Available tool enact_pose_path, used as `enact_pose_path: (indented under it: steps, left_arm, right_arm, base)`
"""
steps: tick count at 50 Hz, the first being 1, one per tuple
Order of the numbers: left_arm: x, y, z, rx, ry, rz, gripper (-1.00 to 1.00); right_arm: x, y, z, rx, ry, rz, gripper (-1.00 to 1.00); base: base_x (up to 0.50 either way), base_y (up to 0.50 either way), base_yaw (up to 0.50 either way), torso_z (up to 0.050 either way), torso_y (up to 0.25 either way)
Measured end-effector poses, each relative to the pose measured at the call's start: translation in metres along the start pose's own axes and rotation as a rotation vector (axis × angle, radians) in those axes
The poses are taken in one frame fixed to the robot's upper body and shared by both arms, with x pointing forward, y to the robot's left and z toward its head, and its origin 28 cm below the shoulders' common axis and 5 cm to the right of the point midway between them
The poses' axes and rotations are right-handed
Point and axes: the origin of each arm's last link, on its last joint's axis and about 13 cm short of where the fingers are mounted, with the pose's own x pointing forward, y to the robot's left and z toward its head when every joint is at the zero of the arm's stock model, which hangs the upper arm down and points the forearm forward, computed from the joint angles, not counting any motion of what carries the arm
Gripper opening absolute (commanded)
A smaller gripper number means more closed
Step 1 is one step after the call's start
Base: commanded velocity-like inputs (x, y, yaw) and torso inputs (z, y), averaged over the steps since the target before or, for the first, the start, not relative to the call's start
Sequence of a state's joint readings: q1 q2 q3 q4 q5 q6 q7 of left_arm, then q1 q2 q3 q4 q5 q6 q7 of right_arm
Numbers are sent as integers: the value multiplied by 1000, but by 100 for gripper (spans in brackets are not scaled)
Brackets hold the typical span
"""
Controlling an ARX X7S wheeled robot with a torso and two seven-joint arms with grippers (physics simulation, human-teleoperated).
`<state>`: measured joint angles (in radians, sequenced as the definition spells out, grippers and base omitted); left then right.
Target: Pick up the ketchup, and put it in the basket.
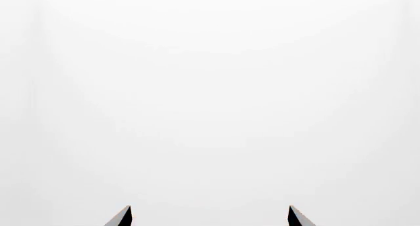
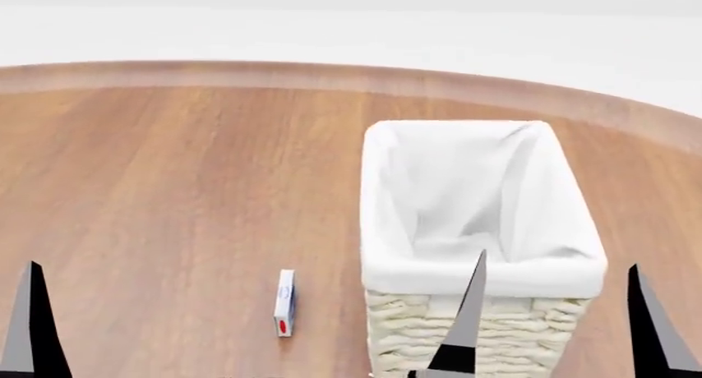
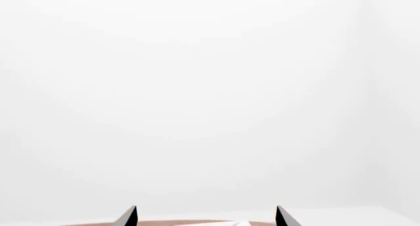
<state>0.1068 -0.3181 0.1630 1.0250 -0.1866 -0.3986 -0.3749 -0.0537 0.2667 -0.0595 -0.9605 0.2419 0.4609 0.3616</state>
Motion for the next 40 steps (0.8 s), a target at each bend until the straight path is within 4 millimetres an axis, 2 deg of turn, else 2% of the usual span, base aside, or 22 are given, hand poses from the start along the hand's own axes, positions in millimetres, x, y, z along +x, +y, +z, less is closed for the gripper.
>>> enact_pose_path:
  steps: [20, 25, 40]
  left_arm:
    - [-2, 0, -1, -2, -8, -1, 100]
    - [-3, 0, 0, -5, -24, -7, 100]
    - [-5, 0, 3, -20, -56, -21, 100]
  right_arm:
    - [-1, 1, 1, -18, -2, 30, 100]
    - [-2, 2, 2, 2, -6, 45, 100]
    - [-2, 3, 3, 22, -4, 64, 100]
  base:
    - [0, 0, 494, 0, 0]
    - [0, 0, 5, 7, 0]
    - [0, 0, 0, 47, 0]
